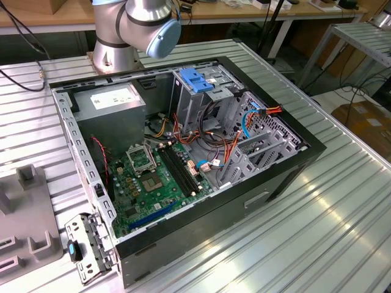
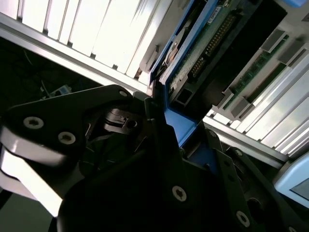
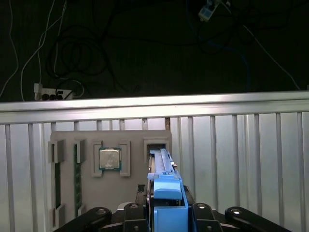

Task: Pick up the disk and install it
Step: 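Pick up the disk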

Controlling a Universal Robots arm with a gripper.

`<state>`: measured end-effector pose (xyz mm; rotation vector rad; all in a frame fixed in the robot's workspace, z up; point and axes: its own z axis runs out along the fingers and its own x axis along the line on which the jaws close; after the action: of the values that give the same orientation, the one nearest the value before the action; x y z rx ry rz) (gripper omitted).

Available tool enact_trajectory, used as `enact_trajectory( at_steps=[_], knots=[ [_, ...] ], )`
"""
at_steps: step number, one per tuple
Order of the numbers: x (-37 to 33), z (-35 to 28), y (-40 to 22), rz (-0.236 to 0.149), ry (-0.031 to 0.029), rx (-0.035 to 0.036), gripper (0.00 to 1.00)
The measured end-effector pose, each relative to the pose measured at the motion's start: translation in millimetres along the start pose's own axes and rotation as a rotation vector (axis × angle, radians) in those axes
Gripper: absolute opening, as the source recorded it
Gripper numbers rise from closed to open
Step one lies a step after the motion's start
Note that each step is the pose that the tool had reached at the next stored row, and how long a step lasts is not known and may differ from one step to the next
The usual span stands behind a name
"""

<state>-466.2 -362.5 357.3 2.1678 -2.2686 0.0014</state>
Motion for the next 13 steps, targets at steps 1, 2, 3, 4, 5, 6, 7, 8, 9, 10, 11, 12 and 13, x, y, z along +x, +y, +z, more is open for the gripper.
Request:
enact_trajectory(
  at_steps=[1, 2, 3, 4, 5, 6, 7, 8, 9, 10, 11, 12, 13],
  knots=[
    [0.0, -2.0, 0.0, 0.0, 0.0, -0.0001, 0.37],
    [0.0, -3.2, 0.0, 0.0, 0.0, 0.0, 0.37],
    [0.0, -5.0, 0.0, 0.0, 0.0, 0.0, 0.37],
    [0.0, -6.3, 0.0, 0.0, 0.0001, -0.0001, 0.37],
    [0.0, -7.6, 0.0, 0.0, 0.0, 0.0, 0.37],
    [0.0, -8.5, 0.0, 0.0, 0.0, -0.0001, 0.37],
    [0.0, -10.2, 0.0, 0.0, 0.0, -0.0001, 0.37],
    [0.0, -12.6, 0.0, 0.0, 0.0, 0.0, 0.37],
    [0.0, -14.6, 0.0, 0.0, 0.0, 0.0, 0.37],
    [0.0, -15.7, 0.0, 0.0, 0.0, -0.0001, 0.37],
    [0.1, -16.6, 0.0, 0.0, 0.0, 0.0, 0.37],
    [0.1, -17.4, 0.0, 0.0, -0.0001, 0.0001, 0.37],
    [0.1, -17.9, 0.1, 0.0, -0.0001, 0.0001, 0.37]
  ],
)
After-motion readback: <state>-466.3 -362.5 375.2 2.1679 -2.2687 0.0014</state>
